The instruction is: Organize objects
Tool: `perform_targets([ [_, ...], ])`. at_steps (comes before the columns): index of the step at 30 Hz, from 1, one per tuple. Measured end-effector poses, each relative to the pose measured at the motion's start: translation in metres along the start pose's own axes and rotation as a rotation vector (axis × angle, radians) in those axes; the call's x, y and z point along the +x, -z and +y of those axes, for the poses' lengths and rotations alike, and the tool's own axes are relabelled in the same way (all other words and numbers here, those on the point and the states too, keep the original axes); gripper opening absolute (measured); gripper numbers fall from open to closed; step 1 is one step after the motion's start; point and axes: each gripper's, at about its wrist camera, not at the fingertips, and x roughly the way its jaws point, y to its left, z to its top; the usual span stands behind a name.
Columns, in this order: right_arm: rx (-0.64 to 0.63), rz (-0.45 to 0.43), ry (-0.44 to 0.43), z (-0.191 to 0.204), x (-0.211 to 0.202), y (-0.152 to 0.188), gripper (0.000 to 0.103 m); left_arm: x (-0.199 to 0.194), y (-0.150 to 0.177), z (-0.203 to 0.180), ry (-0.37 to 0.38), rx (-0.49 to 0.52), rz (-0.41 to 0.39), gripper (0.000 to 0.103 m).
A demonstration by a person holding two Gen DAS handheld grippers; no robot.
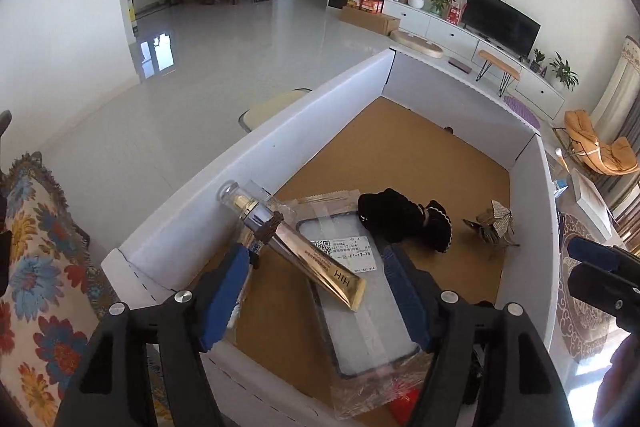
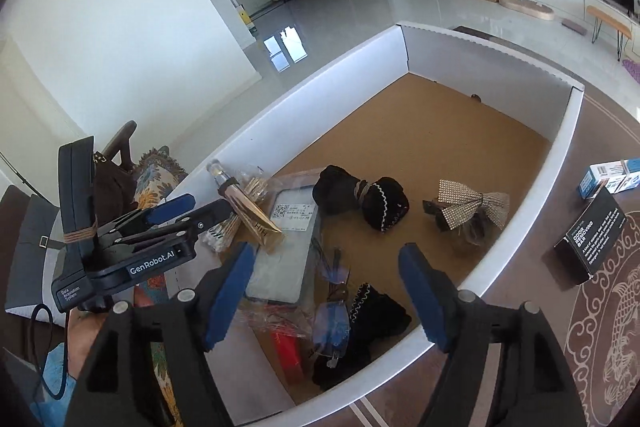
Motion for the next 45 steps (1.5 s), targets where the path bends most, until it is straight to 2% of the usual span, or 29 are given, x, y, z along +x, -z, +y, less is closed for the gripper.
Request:
perform_targets([
  [1, -0.014, -0.034, 0.034, -0.009, -0.012, 0.003, 0.089, -0.007, 0.003, -0.007, -0.005, 0.003, -0.023, 0.075],
  [4, -0.049, -0.126, 0.178, -0.036, -0.049, 0.027, 0.099, -0.030, 0.017, -0.044, 0.020, 0.046, -0.083, 0.079],
  [7, -0.030, -0.175, 0.329, -0.079, -0.077, 0.066, 0.101, -0.062, 0.042, -0.100, 0.143, 0.124, -0.125, 0.081],
  [9, 0.002, -0.165, 0.429, -0.115, -0.091, 0.097, 0.101, -0.085, 0.065, -0.140, 0.251, 0.178, -0.140, 0.089],
  [11, 0.044, -0.133, 0.548, -0.152, -0.103, 0.132, 0.101, -0.100, 0.093, -0.178, 0.348, 0.230, -0.142, 0.103],
  [14, 0.133, -0.054, 0.690, -0.206, -0.126, 0.185, 0.101, -0.097, 0.134, -0.236, 0.441, 0.334, -0.089, 0.103],
  [16, 0.204, -0.022, 0.741, -0.232, -0.140, 0.216, 0.101, -0.082, 0.159, -0.267, 0.449, 0.404, -0.033, 0.103],
  [19, 0.299, -0.012, 0.772, -0.257, -0.159, 0.254, 0.101, -0.052, 0.187, -0.296, 0.409, 0.460, 0.025, 0.103],
  [22, 0.354, -0.035, 0.763, -0.265, -0.169, 0.276, 0.102, -0.022, 0.200, -0.312, 0.345, 0.484, 0.056, 0.103],
  [26, 0.393, -0.064, 0.746, -0.265, -0.173, 0.281, 0.102, 0.001, 0.205, -0.326, 0.237, 0.540, 0.036, 0.103],
  [28, 0.398, -0.063, 0.744, -0.266, -0.171, 0.279, 0.103, 0.005, 0.200, -0.330, 0.208, 0.555, 0.016, 0.103],
  [35, 0.422, -0.071, 0.728, -0.269, -0.167, 0.280, 0.103, 0.025, 0.193, -0.342, 0.205, 0.569, 0.059, 0.103],
  [42, 0.423, -0.072, 0.729, -0.268, -0.166, 0.280, 0.103, 0.035, 0.189, -0.336, 0.255, 0.503, 0.100, 0.103],
  [45, 0.424, -0.072, 0.730, -0.268, -0.166, 0.280, 0.103, 0.035, 0.189, -0.335, 0.252, 0.497, 0.098, 0.103],
])
